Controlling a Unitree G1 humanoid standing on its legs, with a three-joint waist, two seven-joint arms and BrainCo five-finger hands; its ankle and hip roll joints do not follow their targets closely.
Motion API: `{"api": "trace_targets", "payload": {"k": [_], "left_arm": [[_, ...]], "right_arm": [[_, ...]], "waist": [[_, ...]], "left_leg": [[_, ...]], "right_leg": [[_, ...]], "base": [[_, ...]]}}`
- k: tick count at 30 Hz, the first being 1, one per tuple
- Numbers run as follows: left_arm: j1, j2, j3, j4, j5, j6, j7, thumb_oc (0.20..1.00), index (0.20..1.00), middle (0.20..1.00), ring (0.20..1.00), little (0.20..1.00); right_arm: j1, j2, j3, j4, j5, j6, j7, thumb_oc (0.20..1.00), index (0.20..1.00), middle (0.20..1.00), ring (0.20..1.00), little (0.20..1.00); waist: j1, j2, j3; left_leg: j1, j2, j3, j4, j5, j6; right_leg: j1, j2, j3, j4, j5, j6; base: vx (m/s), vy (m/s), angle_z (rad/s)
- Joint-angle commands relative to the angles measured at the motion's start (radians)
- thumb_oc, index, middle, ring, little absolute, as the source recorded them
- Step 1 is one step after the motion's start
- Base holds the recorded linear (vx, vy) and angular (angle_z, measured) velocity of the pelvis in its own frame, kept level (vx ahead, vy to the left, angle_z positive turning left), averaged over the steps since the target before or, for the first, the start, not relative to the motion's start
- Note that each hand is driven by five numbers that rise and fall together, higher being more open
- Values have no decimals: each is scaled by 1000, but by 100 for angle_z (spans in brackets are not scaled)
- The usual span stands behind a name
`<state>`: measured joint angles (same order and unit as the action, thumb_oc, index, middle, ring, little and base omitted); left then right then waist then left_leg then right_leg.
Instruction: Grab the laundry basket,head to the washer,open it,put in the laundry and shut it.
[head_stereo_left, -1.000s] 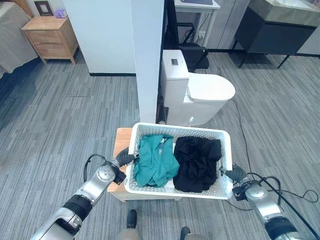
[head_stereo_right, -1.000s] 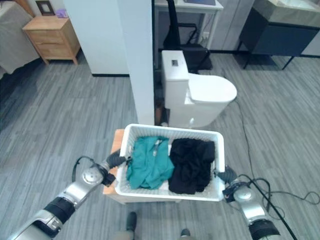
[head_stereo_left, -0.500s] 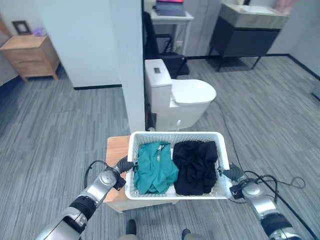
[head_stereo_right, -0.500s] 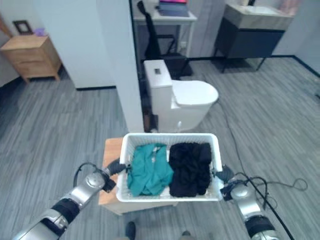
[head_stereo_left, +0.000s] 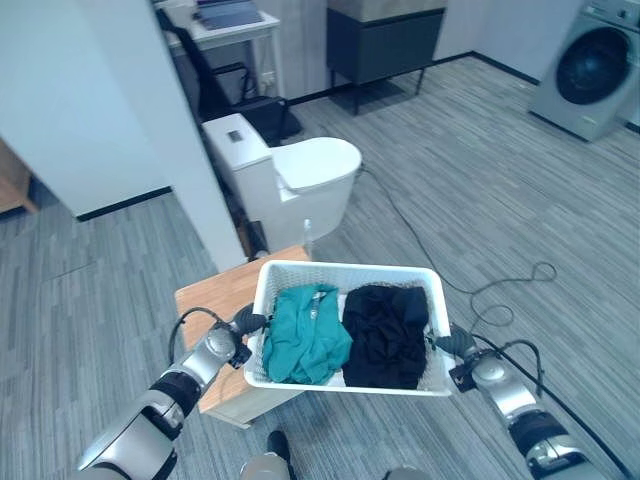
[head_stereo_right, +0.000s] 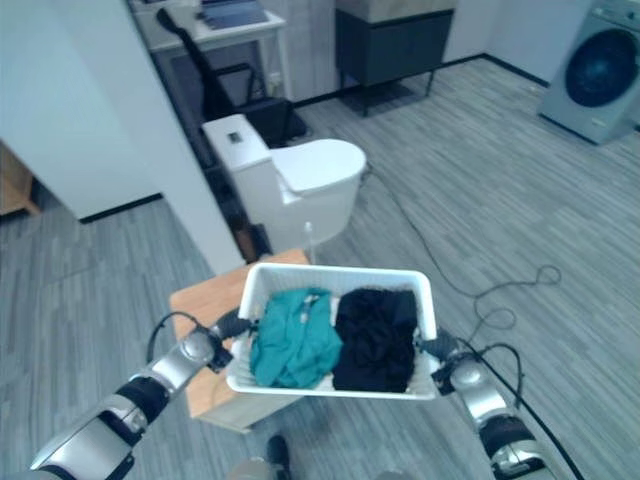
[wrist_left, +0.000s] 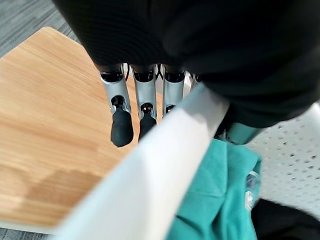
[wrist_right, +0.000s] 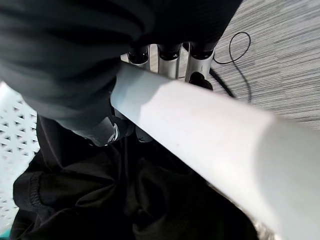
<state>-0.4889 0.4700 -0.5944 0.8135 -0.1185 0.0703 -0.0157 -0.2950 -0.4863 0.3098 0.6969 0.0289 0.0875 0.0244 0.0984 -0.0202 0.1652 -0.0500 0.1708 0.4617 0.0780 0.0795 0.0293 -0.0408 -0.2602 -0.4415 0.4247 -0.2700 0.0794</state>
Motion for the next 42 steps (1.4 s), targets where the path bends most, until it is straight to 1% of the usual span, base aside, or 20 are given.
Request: {"api": "trace_targets", "payload": {"k": [1, 2, 3, 4, 7, 8, 9, 10, 11, 12, 13, 14, 16, 18, 19, 22, 25, 26, 30, 42], "left_arm": [[-83, 16, 77, 9, -16, -60, 29, 200, 200, 200, 200, 200], [-81, 18, 86, 16, -18, -61, 33, 200, 200, 200, 200, 200], [-71, 23, 104, 11, -25, -63, 34, 200, 200, 200, 200, 200], [-70, 23, 105, 10, -25, -63, 34, 200, 200, 200, 200, 200], [-58, 12, 122, 22, -39, -67, 34, 200, 200, 200, 200, 200], [-52, 11, 129, 25, -51, -76, 37, 200, 200, 200, 200, 200], [-53, 10, 129, 25, -52, -76, 37, 200, 200, 200, 200, 200], [-56, 8, 124, 30, -52, -78, 36, 200, 200, 200, 200, 200], [-69, -2, 112, 43, -62, -81, 37, 200, 200, 200, 200, 200], [-77, -4, 108, 47, -69, -84, 42, 200, 200, 200, 200, 200], [-78, -6, 109, 36, -84, -85, 42, 200, 200, 200, 200, 200], [-79, -6, 110, 36, -84, -85, 42, 200, 200, 200, 200, 200], [-72, -7, 112, 18, -84, -86, 44, 200, 200, 200, 200, 200], [-63, -18, 108, 15, -87, -84, 39, 200, 200, 200, 200, 200], [-55, -27, 108, 21, -82, -83, 36, 200, 200, 200, 200, 200], [-48, -31, 104, 25, -74, -83, 31, 200, 200, 200, 200, 200], [-43, -28, 107, 24, -72, -84, 30, 200, 200, 200, 200, 200], [-35, -20, 114, 27, -61, -86, 31, 200, 200, 200, 200, 200], [-25, -10, 119, 23, -44, -88, 26, 200, 200, 200, 200, 200], [-7, -13, 119, 12, -36, -84, 18, 200, 200, 200, 200, 200]], "right_arm": [[-58, -97, -49, 26, 22, -29, -36, 200, 200, 200, 200, 200], [-66, -97, -38, 26, 23, -30, -35, 200, 200, 200, 200, 200], [-63, -105, -31, 11, 27, -32, -32, 200, 200, 200, 200, 200], [-63, -105, -30, 10, 28, -31, -32, 200, 200, 200, 200, 200], [-48, -129, -30, -3, 31, -39, -32, 200, 200, 200, 200, 200], [-53, -146, -23, -9, 40, -49, -34, 200, 200, 200, 200, 200], [-54, -147, -22, -8, 40, -50, -34, 200, 200, 200, 200, 200], [-55, -154, -25, -6, 46, -52, -33, 200, 200, 200, 200, 200], [-75, -162, -15, 12, 50, -56, -37, 200, 200, 200, 200, 200], [-91, -164, -9, 24, 55, -58, -41, 200, 200, 200, 200, 200], [-115, -161, 10, 34, 59, -56, -32, 200, 200, 200, 200, 200], [-115, -161, 10, 34, 59, -56, -32, 200, 200, 200, 200, 200], [-131, -159, 21, 45, 65, -57, -28, 200, 200, 200, 200, 200], [-126, -164, 12, 61, 74, -55, -24, 200, 200, 200, 200, 200], [-123, -163, 7, 74, 77, -52, -17, 200, 200, 200, 200, 200], [-108, -159, -6, 76, 80, -51, -11, 200, 200, 200, 200, 200], [-95, -152, -14, 72, 84, -50, -9, 200, 200, 200, 200, 200], [-76, -138, -23, 67, 83, -53, -6, 200, 200, 200, 200, 200], [-41, -132, -44, 61, 75, -59, -3, 200, 200, 200, 200, 200], [-21, -128, -59, 43, 72, -62, -4, 200, 200, 200, 200, 200]], "waist": [[11, -32, -83], [20, -33, -82], [21, -35, -80], [22, -32, -80], [1, -24, -66], [-3, -14, -47], [-3, -12, -47], [-1, -9, -38], [9, -10, -22], [25, -9, -2], [49, -18, 22], [48, -17, 21], [59, -25, 24], [53, -28, 17], [46, -15, 1], [32, -16, -26], [26, -18, -37], [20, -19, -51], [9, -17, -67], [10, -9, -64]], "left_leg": [[-77, -82, -30, 23, -100, 20], [-92, -44, -3, 27, -71, -4], [-112, 17, 9, 24, -16, -42], [-112, 23, 9, 25, -12, -47], [-111, 96, -5, -15, 66, -97], [-118, 130, -60, -52, 122, -128], [-118, 134, -61, -54, 126, -131], [-129, 132, -107, -61, 128, -136], [-144, 122, -178, -57, 122, -139], [-171, 100, -272, -28, 119, -123], [-174, 12, -441, 28, 47, -106], [-177, 12, -442, 29, 47, -106], [-156, -82, -514, 94, -31, -90], [-157, -151, -518, 138, -64, -72], [-124, -170, -515, 102, -82, -52], [-94, -185, -525, 72, -82, -49], [-81, -183, -517, 56, -78, -47], [-49, -185, -518, 15, -72, -40], [-17, -182, -507, -40, -54, -33], [-7, -167, -510, -57, -37, -36]], "right_leg": [[158, -70, 33, -153, 215, 106], [169, -50, 20, -201, 180, 92], [186, 11, 27, -289, 136, 79], [188, 18, 27, -294, 137, 74], [184, 96, 46, -343, 112, 49], [173, 149, 80, -368, 105, 30], [173, 153, 80, -369, 105, 28], [167, 161, 83, -376, 107, 23], [164, 167, 86, -382, 112, 17], [149, 173, 87, -384, 131, 6], [136, 177, 128, -387, 153, -6], [135, 177, 126, -388, 155, -6], [129, 176, 160, -395, 172, -8], [129, 184, 176, -396, 177, -12], [128, 200, 191, -391, 173, -11], [137, 197, 198, -407, 181, -7], [141, 195, 198, -410, 180, -6], [147, 193, 202, -409, 180, -3], [155, 191, 209, -416, 180, 1], [161, 202, 213, -425, 176, -3]], "base": [[-152, -245, -88], [-273, -559, -81], [-207, -489, -101], [-151, -448, -110], [-153, -388, -72], [-209, -402, -45], [-194, -304, -45], [-107, -120, -38], [-209, -182, -34], [-219, -249, -21], [-170, -178, -31], [-86, -142, -50], [-27, -61, -85], [25, -14, -50], [47, 18, -12], [61, 57, -16], [71, 55, -15], [66, 47, -13], [61, 37, -7], [19, -37, 2]]}}
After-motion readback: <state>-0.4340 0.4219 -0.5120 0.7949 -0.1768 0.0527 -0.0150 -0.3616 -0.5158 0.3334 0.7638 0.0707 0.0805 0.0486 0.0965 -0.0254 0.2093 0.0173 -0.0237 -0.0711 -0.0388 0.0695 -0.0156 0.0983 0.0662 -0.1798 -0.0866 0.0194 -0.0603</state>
